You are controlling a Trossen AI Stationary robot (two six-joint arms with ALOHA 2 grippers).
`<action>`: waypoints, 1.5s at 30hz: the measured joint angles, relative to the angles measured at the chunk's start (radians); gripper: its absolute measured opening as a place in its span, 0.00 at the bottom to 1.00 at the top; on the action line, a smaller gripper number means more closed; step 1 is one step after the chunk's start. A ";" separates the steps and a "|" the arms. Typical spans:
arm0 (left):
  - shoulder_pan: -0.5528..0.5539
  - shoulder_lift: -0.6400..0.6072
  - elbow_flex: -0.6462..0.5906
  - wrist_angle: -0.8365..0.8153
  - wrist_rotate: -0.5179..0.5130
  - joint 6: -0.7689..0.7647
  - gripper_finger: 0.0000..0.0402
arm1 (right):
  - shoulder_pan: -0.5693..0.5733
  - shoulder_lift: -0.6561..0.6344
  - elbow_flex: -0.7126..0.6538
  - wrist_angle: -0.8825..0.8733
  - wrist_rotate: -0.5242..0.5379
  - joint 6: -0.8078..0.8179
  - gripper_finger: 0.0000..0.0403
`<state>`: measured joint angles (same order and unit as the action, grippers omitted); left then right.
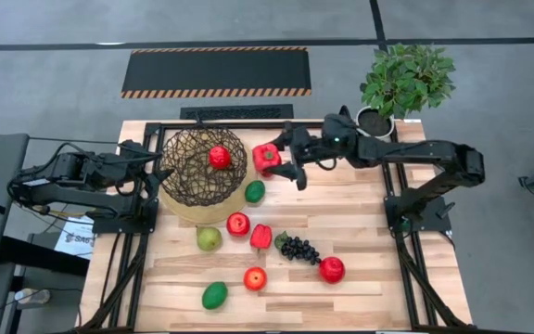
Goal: Build produce basket
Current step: Put the red bell pepper into the black wire basket
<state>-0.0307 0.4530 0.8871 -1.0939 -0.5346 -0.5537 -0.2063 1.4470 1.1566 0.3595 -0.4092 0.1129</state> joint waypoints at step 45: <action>0.000 0.000 0.000 0.000 -0.025 0.000 0.82 | -0.063 0.973 1.071 -0.902 0.258 -0.114 0.77</action>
<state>-0.0307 0.4530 0.8871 -1.0939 -0.5594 -0.5533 -0.2695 2.4204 2.2280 -0.5428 -0.1509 -0.0010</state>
